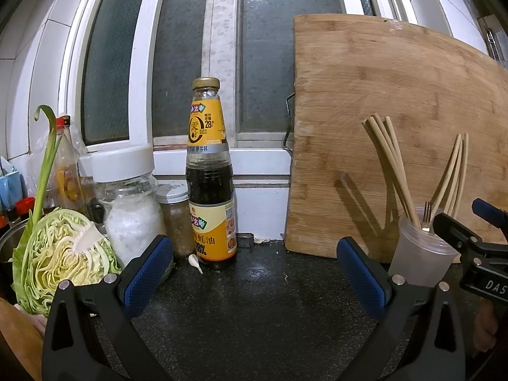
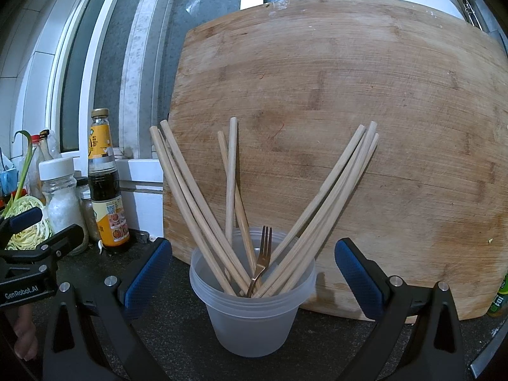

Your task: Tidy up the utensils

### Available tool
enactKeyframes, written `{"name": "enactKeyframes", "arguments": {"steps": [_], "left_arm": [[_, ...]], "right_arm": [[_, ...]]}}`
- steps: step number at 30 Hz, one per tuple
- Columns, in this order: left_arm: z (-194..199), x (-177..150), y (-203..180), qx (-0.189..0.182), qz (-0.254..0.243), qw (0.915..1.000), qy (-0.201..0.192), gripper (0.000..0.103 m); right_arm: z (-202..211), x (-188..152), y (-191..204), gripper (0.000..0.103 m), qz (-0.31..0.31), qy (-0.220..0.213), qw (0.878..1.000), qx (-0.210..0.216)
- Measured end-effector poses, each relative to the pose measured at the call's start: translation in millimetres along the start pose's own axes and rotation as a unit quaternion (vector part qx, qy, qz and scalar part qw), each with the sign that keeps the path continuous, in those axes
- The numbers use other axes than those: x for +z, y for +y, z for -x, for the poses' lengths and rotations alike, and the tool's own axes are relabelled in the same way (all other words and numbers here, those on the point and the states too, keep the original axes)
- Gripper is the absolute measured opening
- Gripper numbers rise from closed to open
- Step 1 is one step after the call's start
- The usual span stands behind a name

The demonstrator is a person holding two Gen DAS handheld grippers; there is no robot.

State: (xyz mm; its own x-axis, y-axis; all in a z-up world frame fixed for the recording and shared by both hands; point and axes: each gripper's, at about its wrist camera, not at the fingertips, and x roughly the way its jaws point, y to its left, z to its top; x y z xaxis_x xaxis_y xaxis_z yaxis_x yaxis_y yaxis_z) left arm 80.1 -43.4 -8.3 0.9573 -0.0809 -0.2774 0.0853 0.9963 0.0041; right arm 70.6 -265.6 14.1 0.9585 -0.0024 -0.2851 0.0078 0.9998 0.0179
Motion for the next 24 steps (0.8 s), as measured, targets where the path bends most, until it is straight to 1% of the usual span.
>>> {"name": "enactKeyframes", "arguments": {"steps": [11, 15, 24], "left_arm": [[-0.6, 0.4, 1.1, 0.002, 0.0, 1.0, -0.001, 0.103], [2.3, 0.5, 0.1, 0.005, -0.004, 0.9999, -0.007, 0.103], [1.1, 0.8, 1.2, 0.004, -0.004, 1.0, -0.002, 0.103]], "right_arm": [[0.9, 0.5, -0.3, 0.103, 0.002, -0.004, 1.0, 0.001], [0.9, 0.6, -0.8, 0.103, 0.002, -0.003, 1.0, 0.0], [-0.3, 0.9, -2.5, 0.103, 0.003, -0.002, 1.0, -0.001]]}}
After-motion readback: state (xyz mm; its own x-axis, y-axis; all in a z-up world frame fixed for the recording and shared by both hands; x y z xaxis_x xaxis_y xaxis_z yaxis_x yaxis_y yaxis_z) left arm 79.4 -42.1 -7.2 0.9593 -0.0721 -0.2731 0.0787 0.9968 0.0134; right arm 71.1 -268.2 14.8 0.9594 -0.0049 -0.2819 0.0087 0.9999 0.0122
